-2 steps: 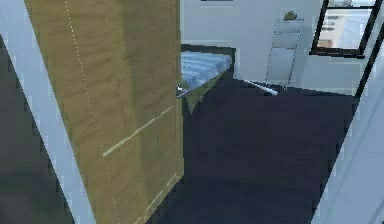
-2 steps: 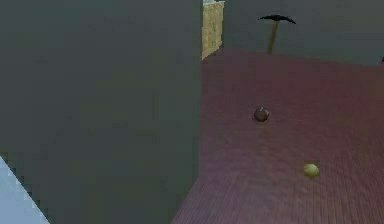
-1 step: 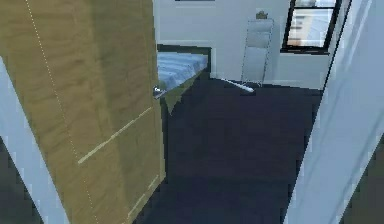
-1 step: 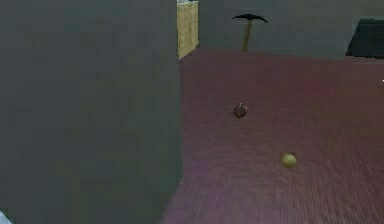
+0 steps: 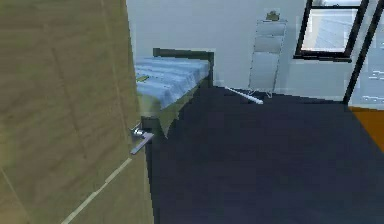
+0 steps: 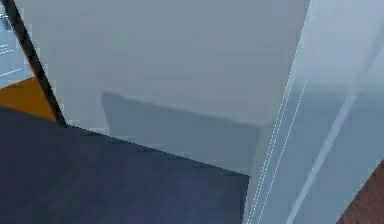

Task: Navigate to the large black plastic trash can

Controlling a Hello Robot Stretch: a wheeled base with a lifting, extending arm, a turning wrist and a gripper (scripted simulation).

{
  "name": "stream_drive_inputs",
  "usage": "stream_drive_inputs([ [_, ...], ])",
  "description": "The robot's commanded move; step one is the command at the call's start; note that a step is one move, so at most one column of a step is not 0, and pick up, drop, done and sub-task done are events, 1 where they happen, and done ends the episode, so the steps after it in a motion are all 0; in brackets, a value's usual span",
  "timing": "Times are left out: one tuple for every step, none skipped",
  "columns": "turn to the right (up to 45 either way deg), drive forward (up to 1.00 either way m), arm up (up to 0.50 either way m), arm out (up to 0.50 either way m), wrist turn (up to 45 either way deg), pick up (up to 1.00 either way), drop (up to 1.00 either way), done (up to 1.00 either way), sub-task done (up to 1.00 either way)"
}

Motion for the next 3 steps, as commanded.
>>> stream_drive_inputs([
  [30.0,0.0,0.0,0.0,0.0,0.0,0.0,0.0,0.0],
  [0.0,1.0,0.0,0.0,0.0,0.0,0.0,0.0,0.0],
  [0.0,1.0,0.0,0.0,0.0,0.0,0.0,0.0,0.0],
])
